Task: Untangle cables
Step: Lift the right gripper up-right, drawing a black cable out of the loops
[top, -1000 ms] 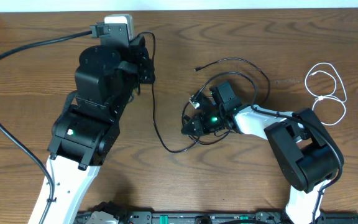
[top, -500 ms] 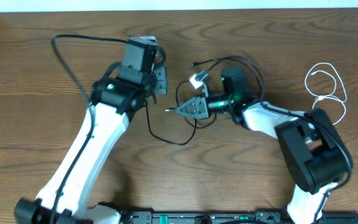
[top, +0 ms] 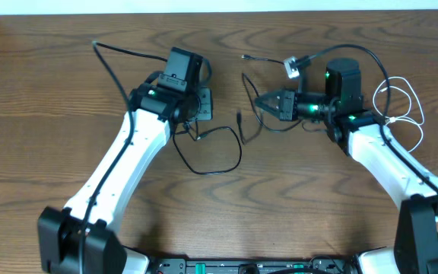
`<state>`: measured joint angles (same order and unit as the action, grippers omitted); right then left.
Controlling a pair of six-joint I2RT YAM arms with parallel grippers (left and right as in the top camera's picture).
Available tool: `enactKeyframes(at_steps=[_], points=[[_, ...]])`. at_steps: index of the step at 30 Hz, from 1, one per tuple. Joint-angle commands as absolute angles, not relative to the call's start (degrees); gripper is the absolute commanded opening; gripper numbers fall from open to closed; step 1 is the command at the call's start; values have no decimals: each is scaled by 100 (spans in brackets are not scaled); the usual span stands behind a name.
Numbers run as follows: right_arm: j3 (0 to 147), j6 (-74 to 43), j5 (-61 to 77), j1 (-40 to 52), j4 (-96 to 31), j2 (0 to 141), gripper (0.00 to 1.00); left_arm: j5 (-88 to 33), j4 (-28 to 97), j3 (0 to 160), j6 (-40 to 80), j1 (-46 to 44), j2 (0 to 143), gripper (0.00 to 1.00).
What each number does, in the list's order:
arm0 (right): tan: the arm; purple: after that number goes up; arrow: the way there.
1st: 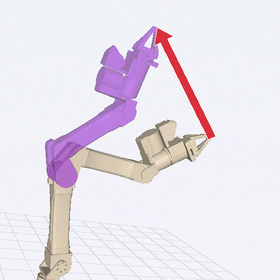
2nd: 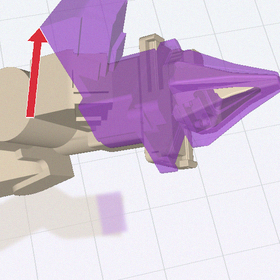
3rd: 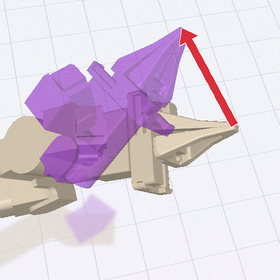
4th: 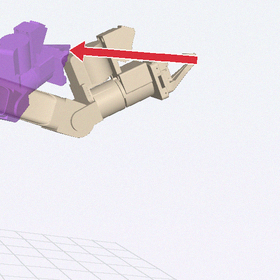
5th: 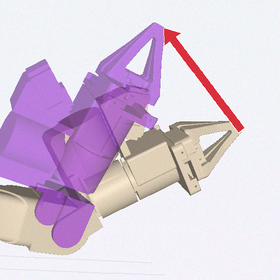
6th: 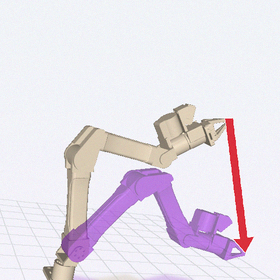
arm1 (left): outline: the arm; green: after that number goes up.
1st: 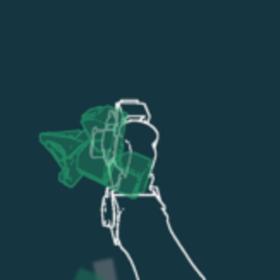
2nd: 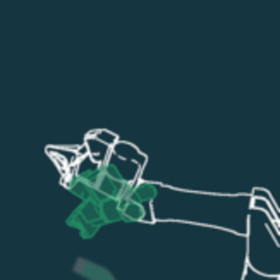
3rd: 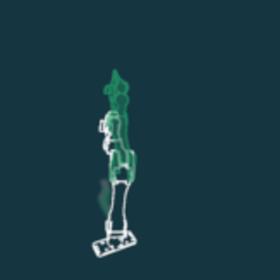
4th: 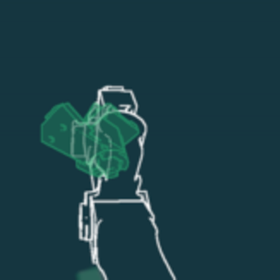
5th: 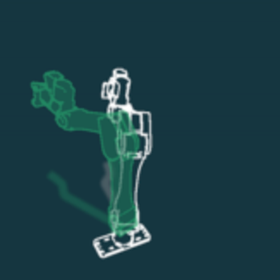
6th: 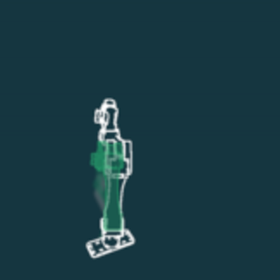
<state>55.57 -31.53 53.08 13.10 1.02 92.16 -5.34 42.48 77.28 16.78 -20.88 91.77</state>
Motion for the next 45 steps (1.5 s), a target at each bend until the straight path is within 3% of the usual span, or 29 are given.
enactKeyframes(at_steps=[1, 10, 12, 14, 15, 17, 23, 24, 28, 36, 45], points=[[5540, -2418, 3656, 1330, -637, 9011, 1, -1188, 4281, 7730, 1774, -2086, 9511, 8], [5540, -1848, 2565, 1339, -1667, 8960, 1, -1461, 4268, 7730, 1791, -2086, 10289, 9], [5540, -1811, 2370, 1339, -1717, 8960, 1, -1461, 4287, 7730, 1789, -2086, 10372, 29], [5540, -1813, 2349, 1332, -1708, 8960, 1, -1457, 4300, 7730, 1787, -2084, 10390, 65], [5540, -1813, 2349, 1332, -1693, 8960, 1, -1455, 4298, 7730, 1785, -2084, 10390, 76], [5544, -1811, 2346, 1332, -1616, 8960, 1, -1431, 4278, 7749, 1723, -2049, 10385, 87], [5964, -1474, 2349, 1332, -1949, 8956, 1, -1461, 4300, 7835, 1662, -1660, 10291, 88], [6121, -1376, 2349, 1332, -2104, 8956, 1, -1461, 4300, 7835, 1662, -1584, 10265, 99], [6928, -1103, 2106, 1302, -2779, 8956, 1, -1457, 4307, 7832, 1660, -1332, 10232, 98], [8486, -792, 213, 1020, -3861, 8956, 1, -1435, 4303, 7828, 1658, -1245, 10232, 98], [9286, 36, -2119, 676, -3907, 8956, 1, -1435, 4303, 7826, 1658, -1245, 10232, 98]])
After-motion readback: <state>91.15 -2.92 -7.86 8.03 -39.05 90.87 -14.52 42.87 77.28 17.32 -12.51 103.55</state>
